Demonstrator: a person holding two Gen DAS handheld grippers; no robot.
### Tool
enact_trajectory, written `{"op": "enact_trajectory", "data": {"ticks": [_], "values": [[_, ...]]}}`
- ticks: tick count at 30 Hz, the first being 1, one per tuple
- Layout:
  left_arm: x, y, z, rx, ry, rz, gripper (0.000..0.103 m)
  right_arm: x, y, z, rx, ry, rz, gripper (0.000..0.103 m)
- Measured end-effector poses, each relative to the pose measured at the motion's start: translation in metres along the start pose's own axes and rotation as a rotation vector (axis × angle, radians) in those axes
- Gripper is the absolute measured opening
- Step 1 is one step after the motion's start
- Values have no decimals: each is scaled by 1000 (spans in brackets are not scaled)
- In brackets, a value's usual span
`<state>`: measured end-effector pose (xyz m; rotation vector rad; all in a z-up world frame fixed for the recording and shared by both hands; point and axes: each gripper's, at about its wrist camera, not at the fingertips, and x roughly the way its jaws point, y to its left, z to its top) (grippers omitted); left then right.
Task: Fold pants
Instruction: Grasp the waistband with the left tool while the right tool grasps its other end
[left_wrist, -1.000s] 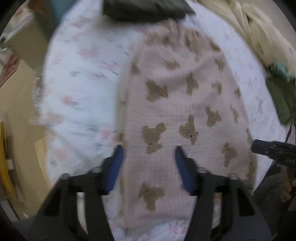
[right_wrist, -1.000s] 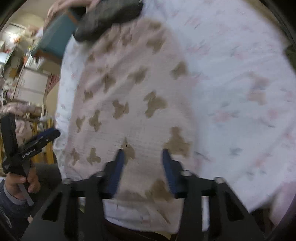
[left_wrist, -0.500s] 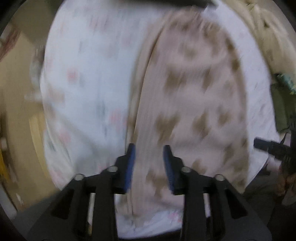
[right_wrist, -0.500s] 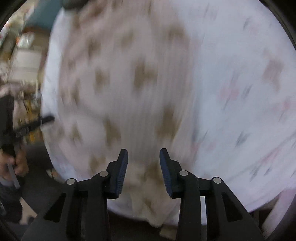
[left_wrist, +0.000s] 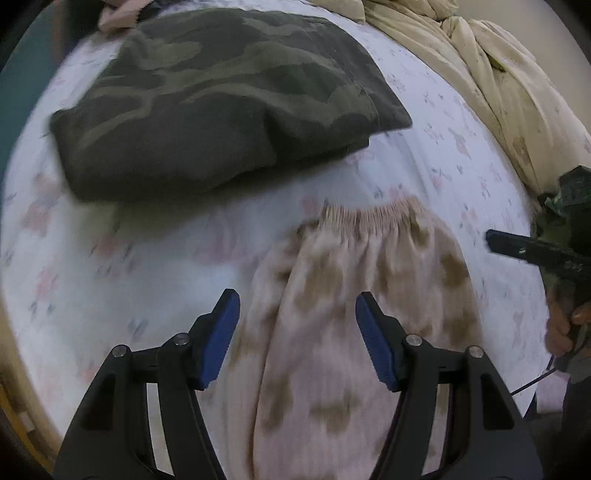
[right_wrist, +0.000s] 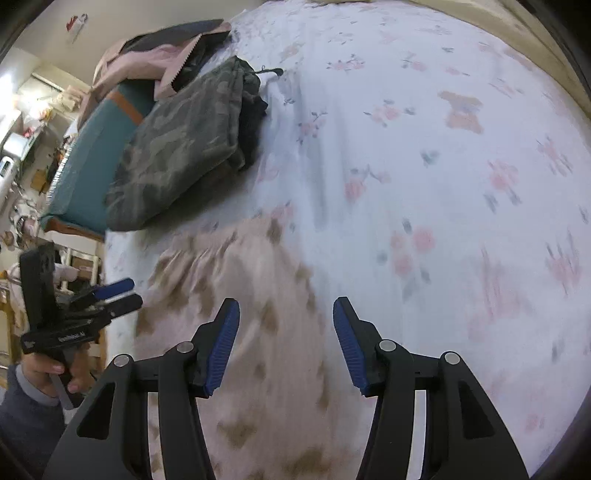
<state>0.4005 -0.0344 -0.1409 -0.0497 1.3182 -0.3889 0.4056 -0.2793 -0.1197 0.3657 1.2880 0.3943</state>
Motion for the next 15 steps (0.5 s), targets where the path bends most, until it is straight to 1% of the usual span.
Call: {"op": "enact_trajectory", "data": {"ticks": [1,3,4,6,8,9,10,11,12,13,14,15], "values": [[11,-1,6,18,18,-1,60,7,-2,4,-10,10,0,55],[30,-1,13,39,38,48,59,24,-3,11,-16,20,-1,55],[39,1,15,43,56,53,58,32,-4,13,-13,30,14,55],[49,9,16,43,89,40,41,48,-3,17,-28,49,16,55],[51,15,15,50,86,29,34,61,3,17,-55,79,25,55],[49,15,14,65,90,23,22,68,7,16,-73,99,25,55],[49,15,13,84,98,17,14,71,14,15,-116,107,3,53],[49,14,11,108,110,14,5,72,22,13,-166,116,0,46],[48,13,9,130,114,12,2,74,27,13,-193,143,21,10],[45,10,7,148,110,8,2,75,32,12,-212,166,17,3],[40,8,6,169,99,13,1,72,39,12,-250,158,-4,3],[30,3,7,199,67,23,1,63,50,12,-329,115,-34,3]]}}
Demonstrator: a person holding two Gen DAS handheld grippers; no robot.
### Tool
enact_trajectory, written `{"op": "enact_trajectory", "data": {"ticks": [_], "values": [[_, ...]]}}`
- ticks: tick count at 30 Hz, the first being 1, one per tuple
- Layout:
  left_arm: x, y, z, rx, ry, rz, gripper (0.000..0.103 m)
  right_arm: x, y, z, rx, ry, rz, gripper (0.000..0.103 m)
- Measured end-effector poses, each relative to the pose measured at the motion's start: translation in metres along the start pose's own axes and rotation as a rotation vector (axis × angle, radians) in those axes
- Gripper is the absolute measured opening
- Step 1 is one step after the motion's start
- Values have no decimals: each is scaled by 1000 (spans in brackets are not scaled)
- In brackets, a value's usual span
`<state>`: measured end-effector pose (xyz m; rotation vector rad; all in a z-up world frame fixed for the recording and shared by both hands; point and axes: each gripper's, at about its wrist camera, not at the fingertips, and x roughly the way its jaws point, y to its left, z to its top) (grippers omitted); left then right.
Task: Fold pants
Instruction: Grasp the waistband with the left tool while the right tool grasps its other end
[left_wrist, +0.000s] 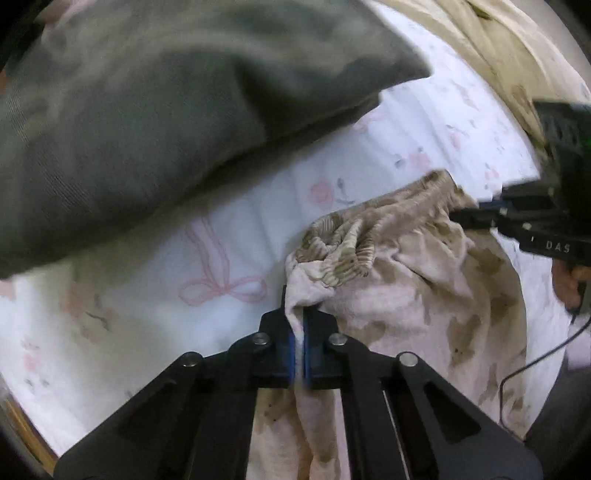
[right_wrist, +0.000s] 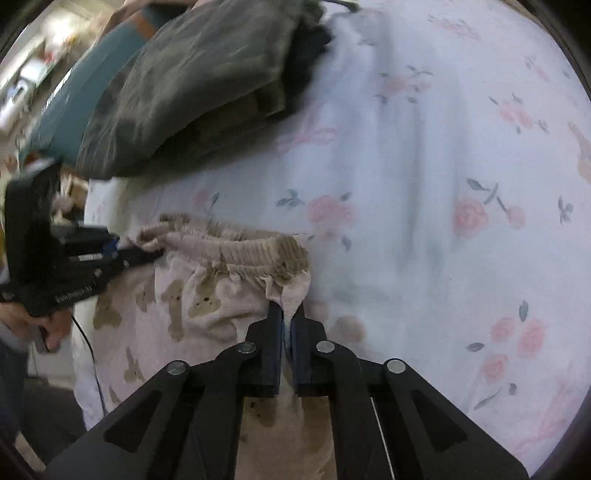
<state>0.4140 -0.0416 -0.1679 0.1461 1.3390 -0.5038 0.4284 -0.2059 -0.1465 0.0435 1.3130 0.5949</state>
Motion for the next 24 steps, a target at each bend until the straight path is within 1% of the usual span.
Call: {"op": "enact_trajectory", "data": {"ticks": [1,3,5,9,10,12,13,14,15,16,17,19,21,22,23,24], "values": [[-8,-2,2,9,-23,8,1,-7,4,4,-30,-29,-20,3],[-27,-5,9,17,-72,29,1,-26,1,19,-21,-87,-39,2],[-50,-7,19,31,-137,58,1,-46,2,34,-34,-138,-48,2],[-96,-7,45,69,-266,140,1,-84,14,62,-105,-232,-114,2],[-108,-7,51,69,-308,147,1,-90,17,65,-120,-248,-128,2],[-126,-5,54,76,-357,172,1,-107,24,73,-141,-307,-146,2],[-133,-7,52,95,-380,180,1,-115,28,76,-148,-336,-170,2],[-136,-12,49,122,-395,185,1,-116,32,78,-153,-347,-181,2],[-136,-16,44,152,-394,196,1,-116,37,76,-170,-348,-195,2],[-133,-15,37,175,-376,213,1,-115,40,72,-188,-334,-199,2],[-132,-18,28,195,-362,217,1,-114,43,66,-208,-318,-203,2],[-133,-23,11,229,-362,208,1,-119,44,50,-234,-296,-202,2],[-141,-31,-9,254,-368,188,1,-127,55,24,-260,-286,-181,2],[-139,-40,-10,252,-369,180,1,-132,61,12,-272,-286,-177,2],[-146,-42,-21,252,-373,166,1,-138,67,-1,-282,-288,-168,2],[-154,-50,-39,277,-380,155,1,-144,75,-17,-287,-290,-157,2]]}}
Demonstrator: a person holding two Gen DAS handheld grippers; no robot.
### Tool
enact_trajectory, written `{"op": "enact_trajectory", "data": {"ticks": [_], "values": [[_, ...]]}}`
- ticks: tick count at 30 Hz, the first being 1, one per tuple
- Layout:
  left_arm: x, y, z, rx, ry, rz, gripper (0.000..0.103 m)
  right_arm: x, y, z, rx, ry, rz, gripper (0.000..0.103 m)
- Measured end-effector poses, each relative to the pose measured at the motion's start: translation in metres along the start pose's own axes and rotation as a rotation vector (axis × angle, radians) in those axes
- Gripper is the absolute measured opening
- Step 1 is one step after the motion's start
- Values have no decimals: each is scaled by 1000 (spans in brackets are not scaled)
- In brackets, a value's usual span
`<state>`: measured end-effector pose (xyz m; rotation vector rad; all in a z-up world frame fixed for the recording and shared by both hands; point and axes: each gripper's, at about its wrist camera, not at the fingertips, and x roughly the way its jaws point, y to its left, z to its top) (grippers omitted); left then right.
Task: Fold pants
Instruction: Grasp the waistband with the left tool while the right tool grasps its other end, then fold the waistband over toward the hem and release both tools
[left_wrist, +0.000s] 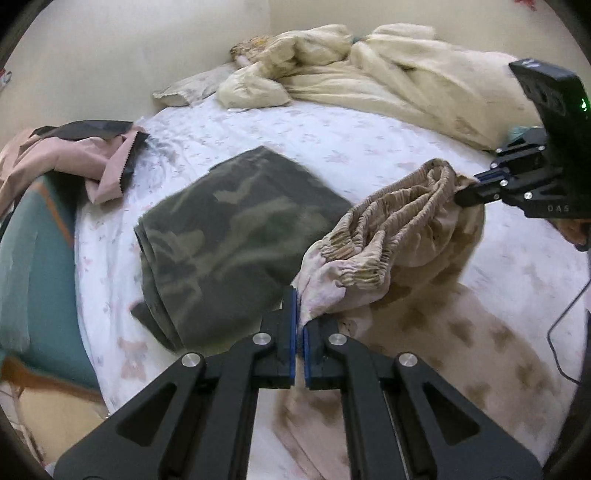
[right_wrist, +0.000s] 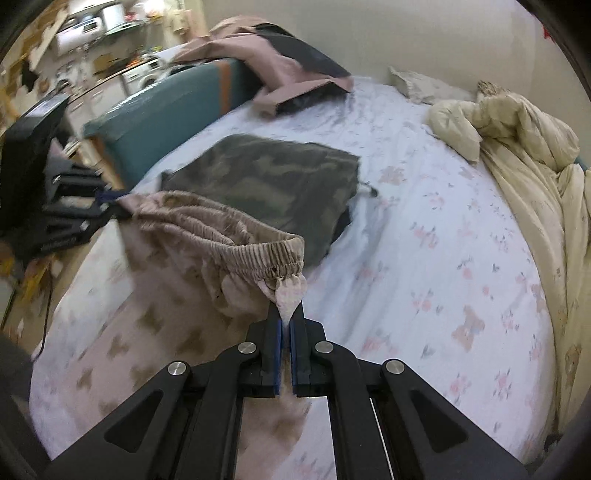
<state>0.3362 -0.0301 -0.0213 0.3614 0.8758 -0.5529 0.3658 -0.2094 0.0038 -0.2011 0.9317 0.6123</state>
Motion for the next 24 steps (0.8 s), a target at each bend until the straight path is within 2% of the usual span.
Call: {"op": "enact_trajectory", "data": {"ticks": [2,5,8,12,15,17,18,19,20,21,22,24], "values": [[-18,-17,-14,59,-10,-3,1,-19,18,-20,-12,0,4,2],[-45,-53,-51,138,14,-28,1,-43,51,-61,-22,15,5,2],[-63,-83,-90,159,40,-28,1,-54,83,-106,-35,69,26,2],[-51,-129,-144,249,176,-51,3,-36,125,-166,-73,216,21,2],[-33,-142,-173,237,340,-96,5,-20,136,-196,-35,310,72,4],[-33,-146,-188,237,402,-138,6,-14,144,-213,-33,381,109,8],[-32,-148,-195,247,446,-157,10,-13,145,-218,-40,406,123,10],[-32,-147,-200,253,485,-155,11,-13,147,-223,-48,442,138,14],[-34,-144,-202,246,500,-150,15,-15,148,-226,-52,469,152,16],[-39,-139,-201,227,500,-148,23,-18,147,-227,-53,478,161,18],[-43,-133,-196,200,488,-149,25,-24,146,-226,-57,481,172,18],[-55,-116,-180,91,435,-164,28,-40,136,-217,-35,449,192,19]]}}
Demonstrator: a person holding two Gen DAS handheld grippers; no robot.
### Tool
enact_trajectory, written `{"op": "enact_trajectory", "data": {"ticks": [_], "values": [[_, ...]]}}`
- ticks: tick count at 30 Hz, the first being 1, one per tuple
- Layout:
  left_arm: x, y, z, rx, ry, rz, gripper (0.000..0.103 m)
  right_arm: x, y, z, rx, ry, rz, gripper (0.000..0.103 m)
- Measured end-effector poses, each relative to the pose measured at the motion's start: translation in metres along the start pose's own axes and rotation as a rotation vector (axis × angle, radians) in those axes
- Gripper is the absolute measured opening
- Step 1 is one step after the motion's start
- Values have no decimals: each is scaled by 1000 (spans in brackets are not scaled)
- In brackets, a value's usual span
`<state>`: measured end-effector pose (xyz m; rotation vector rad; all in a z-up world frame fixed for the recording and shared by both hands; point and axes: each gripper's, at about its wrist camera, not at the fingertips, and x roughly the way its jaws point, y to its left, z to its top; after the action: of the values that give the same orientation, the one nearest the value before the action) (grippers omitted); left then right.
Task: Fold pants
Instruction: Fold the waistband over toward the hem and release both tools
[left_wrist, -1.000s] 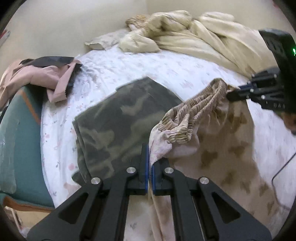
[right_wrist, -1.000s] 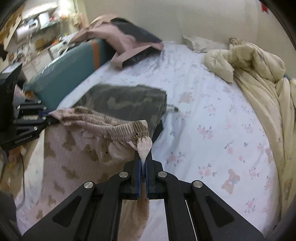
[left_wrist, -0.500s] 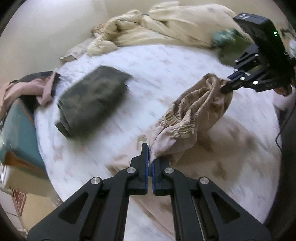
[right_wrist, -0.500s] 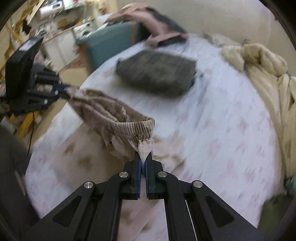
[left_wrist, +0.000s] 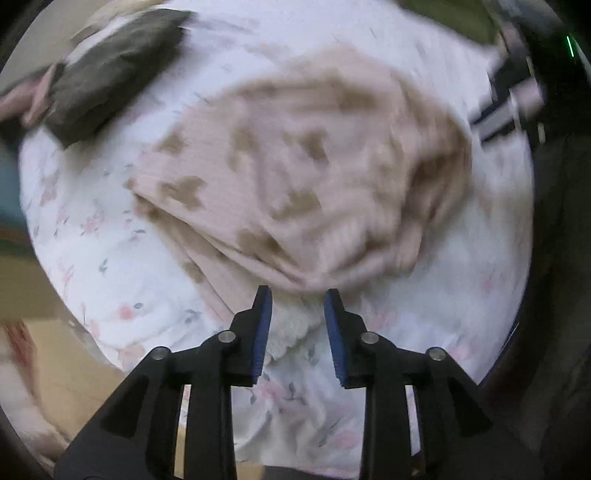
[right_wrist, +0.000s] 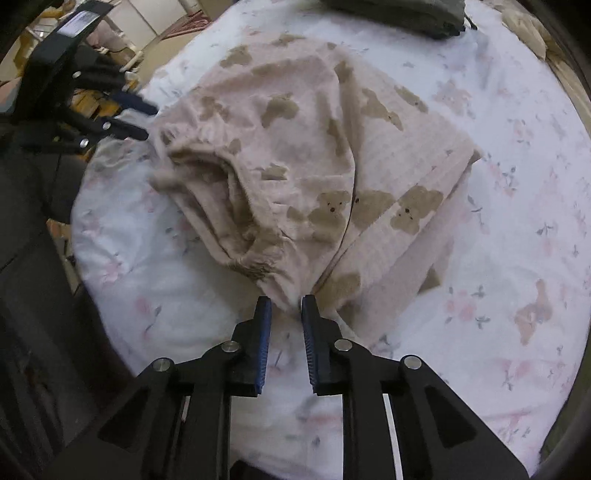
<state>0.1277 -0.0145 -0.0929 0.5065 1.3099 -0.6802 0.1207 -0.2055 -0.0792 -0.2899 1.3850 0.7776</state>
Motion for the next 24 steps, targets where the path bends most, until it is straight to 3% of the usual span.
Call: {"op": "enact_trajectory", "data": {"ticks": [4,5,7,11,14,16,18,21,24], "values": [[-23,24,26,-234,-124,-60,32,-39,-20,10,92,-174,27,30],[-16,21,33,-267,-121,-61,32,-42,-28,18,152,-220,32,30],[5,13,44,-298,-93,-44,32,-28,-30,30,207,-224,22,29],[54,-3,42,-327,16,-61,32,22,-11,42,176,-137,25,26],[69,-6,23,-357,103,-75,32,59,5,27,112,12,-21,25],[78,-7,10,-302,172,-101,32,73,-3,15,123,100,-62,27],[78,1,3,-316,210,-134,32,75,-18,3,202,155,-26,27],[60,17,2,-395,198,-169,35,44,-39,0,307,75,28,28],[32,42,11,-486,67,-136,43,3,-71,0,432,-121,68,31]]}}
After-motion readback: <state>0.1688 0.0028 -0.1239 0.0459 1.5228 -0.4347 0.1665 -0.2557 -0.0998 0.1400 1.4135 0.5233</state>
